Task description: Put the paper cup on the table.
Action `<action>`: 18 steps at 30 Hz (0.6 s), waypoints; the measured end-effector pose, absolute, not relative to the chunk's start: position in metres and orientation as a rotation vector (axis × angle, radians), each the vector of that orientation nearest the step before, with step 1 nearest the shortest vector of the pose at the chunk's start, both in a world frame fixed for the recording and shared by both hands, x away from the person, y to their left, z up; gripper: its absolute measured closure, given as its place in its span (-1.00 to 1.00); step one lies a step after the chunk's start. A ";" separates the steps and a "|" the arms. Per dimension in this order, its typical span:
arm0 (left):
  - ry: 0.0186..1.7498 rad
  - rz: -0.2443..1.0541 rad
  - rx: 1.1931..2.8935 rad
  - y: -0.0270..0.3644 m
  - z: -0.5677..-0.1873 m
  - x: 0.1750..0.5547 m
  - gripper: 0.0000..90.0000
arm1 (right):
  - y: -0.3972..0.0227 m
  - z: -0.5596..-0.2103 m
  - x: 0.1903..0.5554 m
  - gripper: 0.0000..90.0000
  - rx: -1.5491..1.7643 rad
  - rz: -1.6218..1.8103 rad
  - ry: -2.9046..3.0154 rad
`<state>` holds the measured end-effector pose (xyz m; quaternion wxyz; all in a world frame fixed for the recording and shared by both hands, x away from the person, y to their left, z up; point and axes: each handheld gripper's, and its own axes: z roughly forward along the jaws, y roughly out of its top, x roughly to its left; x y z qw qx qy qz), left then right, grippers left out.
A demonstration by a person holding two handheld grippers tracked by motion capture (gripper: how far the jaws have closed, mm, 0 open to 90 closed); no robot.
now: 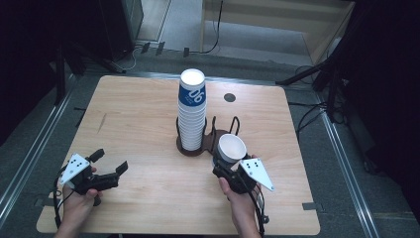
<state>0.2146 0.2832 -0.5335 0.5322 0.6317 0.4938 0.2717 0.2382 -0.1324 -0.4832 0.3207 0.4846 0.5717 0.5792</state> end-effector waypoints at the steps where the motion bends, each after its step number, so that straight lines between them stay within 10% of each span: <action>1: 1.190 0.653 1.517 0.284 -0.534 0.215 -0.99 | -0.133 -0.483 0.239 -0.53 1.273 1.518 1.500; 18: 1.282 0.685 1.543 0.308 -0.538 0.216 -1.00 | -0.160 -0.486 0.250 -0.53 1.253 1.443 1.406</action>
